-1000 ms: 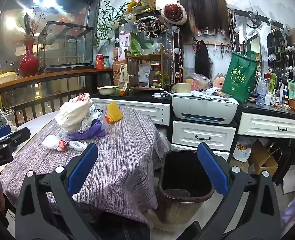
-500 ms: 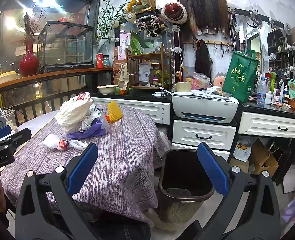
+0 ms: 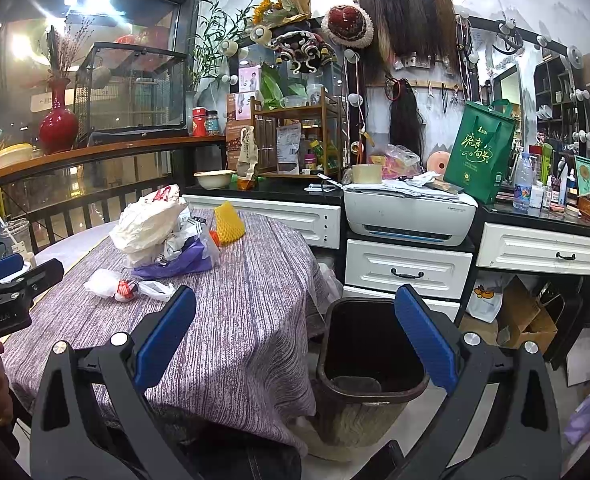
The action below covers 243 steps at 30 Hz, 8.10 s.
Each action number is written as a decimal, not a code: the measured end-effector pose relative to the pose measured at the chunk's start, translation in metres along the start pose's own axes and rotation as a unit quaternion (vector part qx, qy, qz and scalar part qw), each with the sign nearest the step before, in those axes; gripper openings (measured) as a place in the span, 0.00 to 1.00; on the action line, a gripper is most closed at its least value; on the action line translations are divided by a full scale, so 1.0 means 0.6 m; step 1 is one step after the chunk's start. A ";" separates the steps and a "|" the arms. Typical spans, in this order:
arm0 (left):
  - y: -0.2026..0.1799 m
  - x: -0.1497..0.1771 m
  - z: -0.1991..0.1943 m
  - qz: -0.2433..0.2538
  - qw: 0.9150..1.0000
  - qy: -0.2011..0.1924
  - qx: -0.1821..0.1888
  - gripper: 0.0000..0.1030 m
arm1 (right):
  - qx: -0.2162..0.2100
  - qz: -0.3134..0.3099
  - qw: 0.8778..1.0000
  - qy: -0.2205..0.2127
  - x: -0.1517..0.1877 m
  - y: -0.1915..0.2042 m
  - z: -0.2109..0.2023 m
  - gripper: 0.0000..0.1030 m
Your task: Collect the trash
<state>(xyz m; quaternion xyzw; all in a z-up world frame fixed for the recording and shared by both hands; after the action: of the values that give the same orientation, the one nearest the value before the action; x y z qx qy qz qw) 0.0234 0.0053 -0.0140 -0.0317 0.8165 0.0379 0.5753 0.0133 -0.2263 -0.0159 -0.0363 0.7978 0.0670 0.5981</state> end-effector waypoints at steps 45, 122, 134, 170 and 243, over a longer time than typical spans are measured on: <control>0.005 0.012 0.008 0.003 1.000 0.008 -0.001 0.95 | 0.000 0.004 1.000 0.007 -0.001 0.006 0.005 0.95; 0.048 -0.068 0.261 0.046 0.979 0.184 0.071 0.78 | -0.227 -0.011 0.970 0.089 -0.259 0.061 0.296 0.10; 0.050 -0.069 0.337 0.006 0.970 0.224 0.093 0.43 | -0.164 0.021 0.977 0.131 -0.179 -0.058 0.294 0.11; -0.129 -0.161 0.207 0.024 0.971 0.098 0.217 0.03 | 0.041 0.108 0.973 0.198 -0.010 -0.314 0.299 0.11; -0.520 0.023 0.263 0.147 0.910 0.246 0.299 0.88 | 0.210 0.214 0.928 0.223 0.158 -0.486 0.190 0.83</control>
<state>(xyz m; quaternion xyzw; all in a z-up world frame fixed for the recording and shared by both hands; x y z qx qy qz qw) 0.1963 -0.2896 -0.0878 0.2534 0.9008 -0.1326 0.3268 0.1351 -0.4954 -0.1566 0.2479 0.8952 0.0150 0.3701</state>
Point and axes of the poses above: each gripper's, at about its wrist camera, not at the fingertips, and z roughly the way its jaws point, y to its left, x to its underside, the point moved 2 cm from there along z, roughly the way its jaws point, and after that the axes turned 6 degrees about -x, right-handed, at the moved point
